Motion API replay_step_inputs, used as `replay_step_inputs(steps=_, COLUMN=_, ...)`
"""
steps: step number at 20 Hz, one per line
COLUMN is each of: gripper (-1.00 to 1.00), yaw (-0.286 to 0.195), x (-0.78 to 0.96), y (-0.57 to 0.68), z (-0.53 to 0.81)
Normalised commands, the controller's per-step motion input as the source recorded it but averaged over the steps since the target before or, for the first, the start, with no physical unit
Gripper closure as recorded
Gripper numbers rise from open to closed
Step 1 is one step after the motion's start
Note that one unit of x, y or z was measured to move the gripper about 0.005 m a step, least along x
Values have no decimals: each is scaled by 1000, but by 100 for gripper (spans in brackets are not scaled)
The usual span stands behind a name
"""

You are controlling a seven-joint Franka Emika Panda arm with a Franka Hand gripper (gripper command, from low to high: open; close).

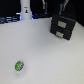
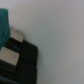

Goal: Open the kcup holder, insert the kcup into the holder, and close the kcup holder

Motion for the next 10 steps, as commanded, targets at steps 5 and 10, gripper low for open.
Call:
replay_step_inputs(steps=5, gripper=-100, yaw=-160, x=-357, y=680, z=-133)
replay_step_inputs(steps=10, gripper=-100, yaw=-139, x=-354, y=704, z=-164)
